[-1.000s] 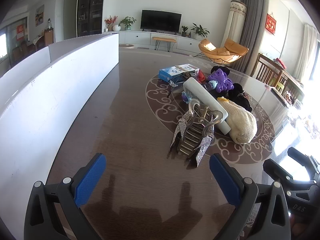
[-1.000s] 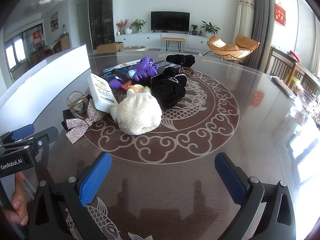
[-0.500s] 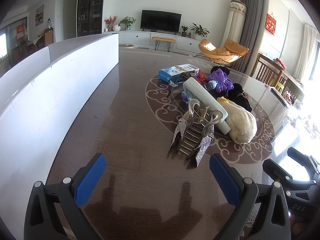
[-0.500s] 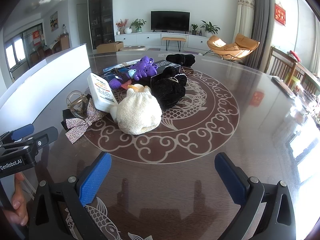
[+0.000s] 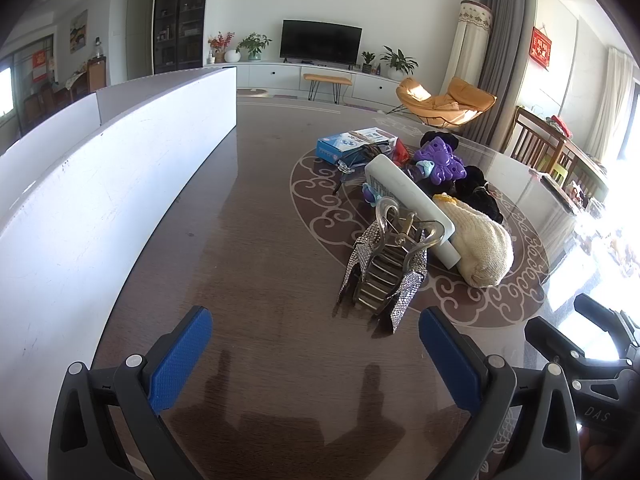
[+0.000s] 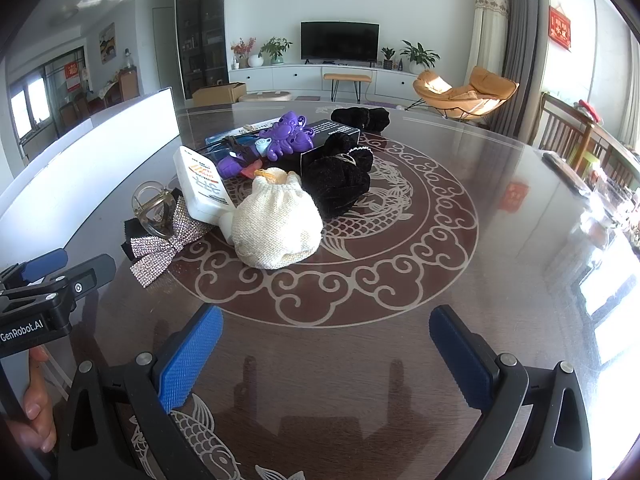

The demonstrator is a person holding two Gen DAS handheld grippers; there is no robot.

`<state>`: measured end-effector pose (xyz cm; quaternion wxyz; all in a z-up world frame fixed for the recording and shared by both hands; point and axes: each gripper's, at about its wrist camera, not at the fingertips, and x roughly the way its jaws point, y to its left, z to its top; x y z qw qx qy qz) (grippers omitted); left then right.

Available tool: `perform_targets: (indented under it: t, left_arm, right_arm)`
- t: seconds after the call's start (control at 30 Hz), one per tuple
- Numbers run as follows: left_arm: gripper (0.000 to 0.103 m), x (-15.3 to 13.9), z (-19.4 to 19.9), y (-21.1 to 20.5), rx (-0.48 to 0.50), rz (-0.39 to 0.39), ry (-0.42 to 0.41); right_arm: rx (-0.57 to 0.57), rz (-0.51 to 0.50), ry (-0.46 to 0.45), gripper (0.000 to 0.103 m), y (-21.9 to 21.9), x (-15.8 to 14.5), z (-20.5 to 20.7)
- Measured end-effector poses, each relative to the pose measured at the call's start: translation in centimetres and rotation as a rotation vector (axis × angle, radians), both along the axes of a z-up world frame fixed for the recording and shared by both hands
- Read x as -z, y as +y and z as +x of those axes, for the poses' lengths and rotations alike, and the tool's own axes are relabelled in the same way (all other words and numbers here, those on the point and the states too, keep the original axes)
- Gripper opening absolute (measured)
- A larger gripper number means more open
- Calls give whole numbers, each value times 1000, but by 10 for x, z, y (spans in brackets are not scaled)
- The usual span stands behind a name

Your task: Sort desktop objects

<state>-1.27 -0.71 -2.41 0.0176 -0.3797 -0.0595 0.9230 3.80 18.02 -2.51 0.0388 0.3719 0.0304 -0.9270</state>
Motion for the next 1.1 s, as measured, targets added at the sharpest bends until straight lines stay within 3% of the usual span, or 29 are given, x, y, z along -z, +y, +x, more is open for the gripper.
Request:
perform_targets:
  t: [1.1]
  left_arm:
    - [103,0,1,1,0,0,0]
  right_arm:
    - [2,-1,-3,103,2,2,0]
